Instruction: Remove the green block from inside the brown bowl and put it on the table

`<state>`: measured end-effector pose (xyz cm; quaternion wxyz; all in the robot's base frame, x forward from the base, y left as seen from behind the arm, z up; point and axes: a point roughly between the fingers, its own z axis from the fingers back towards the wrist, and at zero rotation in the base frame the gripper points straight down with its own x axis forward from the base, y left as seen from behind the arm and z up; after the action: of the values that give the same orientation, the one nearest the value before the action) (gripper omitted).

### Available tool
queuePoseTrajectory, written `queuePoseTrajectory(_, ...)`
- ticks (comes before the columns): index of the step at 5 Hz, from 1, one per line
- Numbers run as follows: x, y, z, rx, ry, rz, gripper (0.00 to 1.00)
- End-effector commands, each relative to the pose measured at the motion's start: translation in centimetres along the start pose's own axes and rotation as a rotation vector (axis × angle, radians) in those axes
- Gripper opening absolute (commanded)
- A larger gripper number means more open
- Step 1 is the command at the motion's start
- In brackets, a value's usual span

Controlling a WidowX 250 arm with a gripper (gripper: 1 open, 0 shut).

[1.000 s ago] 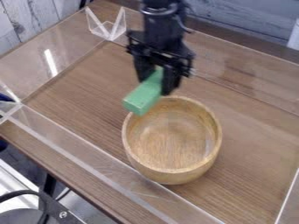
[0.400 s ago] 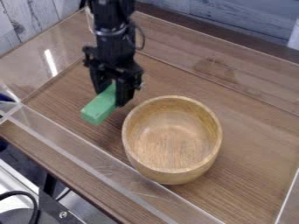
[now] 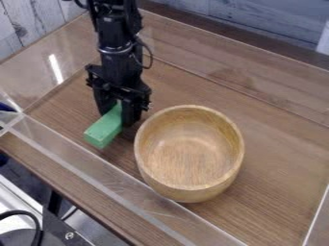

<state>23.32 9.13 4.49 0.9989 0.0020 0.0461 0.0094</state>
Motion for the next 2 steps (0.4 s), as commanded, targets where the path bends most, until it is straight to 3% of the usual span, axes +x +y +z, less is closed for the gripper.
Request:
queuePoseTrajectory(1, 1.03, 0.25, 2.49, 0.016, -0.078, 0.004, 0.00)
queuePoseTrajectory(2, 0.96, 0.23, 2.69, 0.009, -0.079, 0.009, 0.00)
